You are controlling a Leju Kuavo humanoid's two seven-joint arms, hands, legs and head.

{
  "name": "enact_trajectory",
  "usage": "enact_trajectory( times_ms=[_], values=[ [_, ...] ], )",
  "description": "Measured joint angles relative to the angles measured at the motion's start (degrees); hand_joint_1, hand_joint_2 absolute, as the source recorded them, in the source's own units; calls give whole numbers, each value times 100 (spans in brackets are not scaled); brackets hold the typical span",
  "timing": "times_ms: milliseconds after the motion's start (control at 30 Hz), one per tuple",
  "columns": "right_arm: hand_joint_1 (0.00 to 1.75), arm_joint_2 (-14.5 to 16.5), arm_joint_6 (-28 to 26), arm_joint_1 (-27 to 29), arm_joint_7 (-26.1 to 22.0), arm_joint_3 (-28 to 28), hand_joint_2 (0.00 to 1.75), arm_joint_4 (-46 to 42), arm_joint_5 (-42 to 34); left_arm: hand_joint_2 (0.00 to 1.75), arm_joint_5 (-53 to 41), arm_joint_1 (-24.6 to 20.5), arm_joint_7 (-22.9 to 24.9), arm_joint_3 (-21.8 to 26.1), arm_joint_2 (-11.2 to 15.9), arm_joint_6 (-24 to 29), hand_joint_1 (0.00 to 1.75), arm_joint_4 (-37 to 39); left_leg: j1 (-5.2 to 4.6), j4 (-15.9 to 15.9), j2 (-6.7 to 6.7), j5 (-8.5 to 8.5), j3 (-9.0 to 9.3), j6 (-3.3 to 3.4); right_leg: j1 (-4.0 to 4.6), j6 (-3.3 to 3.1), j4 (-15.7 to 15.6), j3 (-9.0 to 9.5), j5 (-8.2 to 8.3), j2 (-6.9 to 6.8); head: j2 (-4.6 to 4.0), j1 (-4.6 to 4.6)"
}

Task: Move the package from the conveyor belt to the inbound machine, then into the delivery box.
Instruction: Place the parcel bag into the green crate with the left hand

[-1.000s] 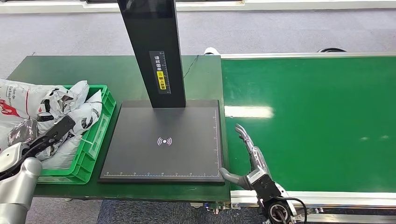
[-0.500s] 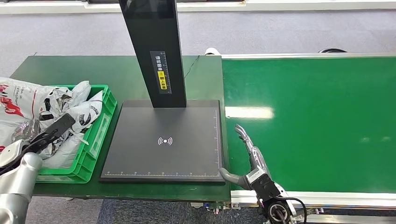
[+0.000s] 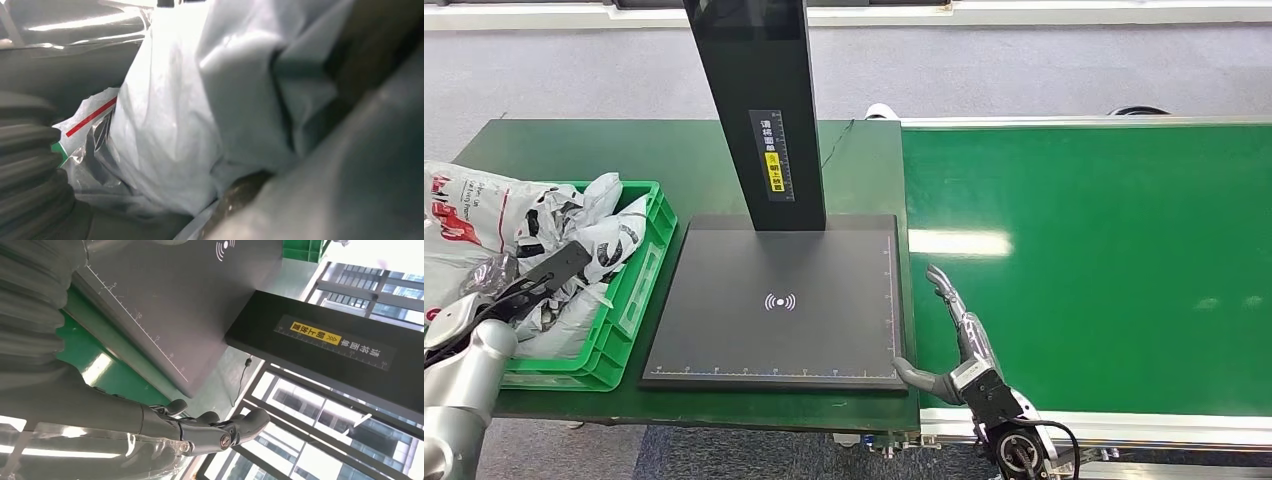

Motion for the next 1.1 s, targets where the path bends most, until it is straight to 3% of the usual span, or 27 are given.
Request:
enact_trajectory(
  times_ms=[233,667,867,1100],
  values=[
    [0,0,0,-1,-1,0,175,14,0,175,13,-65,-83,-29,5,62,0,44,-1,1,-2,2,-1,1,0,0,0,-4,0,-4,0,1],
    [0,0,1,47,27,-25,175,-21,0,175,202,189,-137,-8,-156,1225,0,-597,0,5,2,11,-47,6,0,1,0,-48,7,-3,0,2],
    [0,-5,1,171,32,-36,175,-122,-14,175,828,550,-808,155,-421,2513,0,-1725,0,6,13,8,-87,6,0,1,0,-90,8,8,0,2],
    [0,-7,-7,204,11,-39,175,-139,-48,175,589,811,-922,315,-524,3297,0,-2399,2,6,23,7,-95,5,2,1,0,-100,7,11,0,2]
  ],
)
